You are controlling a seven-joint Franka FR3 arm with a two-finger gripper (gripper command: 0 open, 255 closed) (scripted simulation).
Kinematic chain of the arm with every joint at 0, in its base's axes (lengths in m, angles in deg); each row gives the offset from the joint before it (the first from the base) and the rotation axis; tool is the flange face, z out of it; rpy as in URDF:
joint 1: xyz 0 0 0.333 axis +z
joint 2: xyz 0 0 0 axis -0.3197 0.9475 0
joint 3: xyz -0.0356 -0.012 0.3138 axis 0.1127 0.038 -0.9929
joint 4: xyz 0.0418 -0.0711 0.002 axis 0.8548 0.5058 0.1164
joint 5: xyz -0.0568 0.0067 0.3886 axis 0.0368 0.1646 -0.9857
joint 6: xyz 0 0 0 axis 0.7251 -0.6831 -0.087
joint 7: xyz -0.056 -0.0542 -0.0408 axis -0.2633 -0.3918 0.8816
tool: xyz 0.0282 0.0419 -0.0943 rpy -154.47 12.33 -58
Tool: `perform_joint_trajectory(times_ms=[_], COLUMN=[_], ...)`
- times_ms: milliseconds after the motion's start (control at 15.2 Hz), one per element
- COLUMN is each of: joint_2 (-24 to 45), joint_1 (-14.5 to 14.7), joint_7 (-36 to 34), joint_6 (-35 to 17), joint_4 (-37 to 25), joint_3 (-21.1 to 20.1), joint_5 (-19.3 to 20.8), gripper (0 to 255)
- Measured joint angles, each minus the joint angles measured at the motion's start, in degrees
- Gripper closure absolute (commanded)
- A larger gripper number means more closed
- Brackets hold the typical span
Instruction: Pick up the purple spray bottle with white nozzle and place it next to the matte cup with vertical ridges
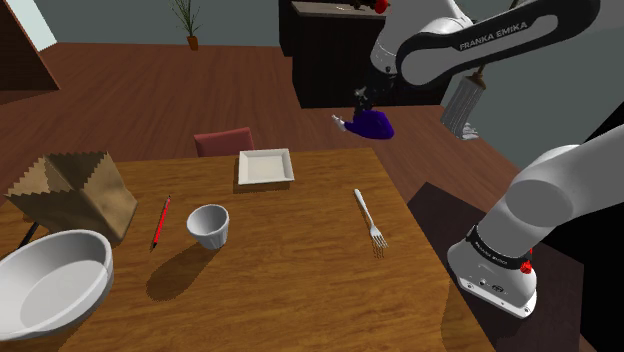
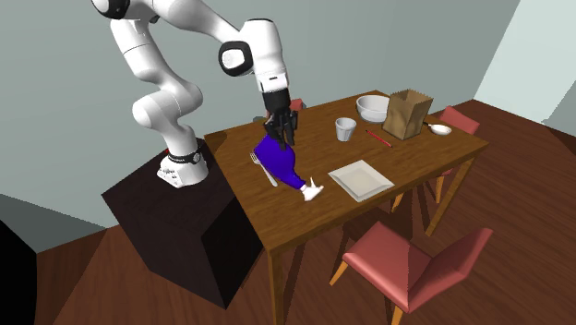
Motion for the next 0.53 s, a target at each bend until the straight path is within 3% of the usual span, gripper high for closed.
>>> perform_joint_trajectory(times_ms=[528], joint_2=[-2.51], joint_1=[0.65], joint_7=[1.54], joint_6=[6.86], joint_4=[-4.41], joint_3=[0.82], joint_5=[-1.05], gripper=[255])
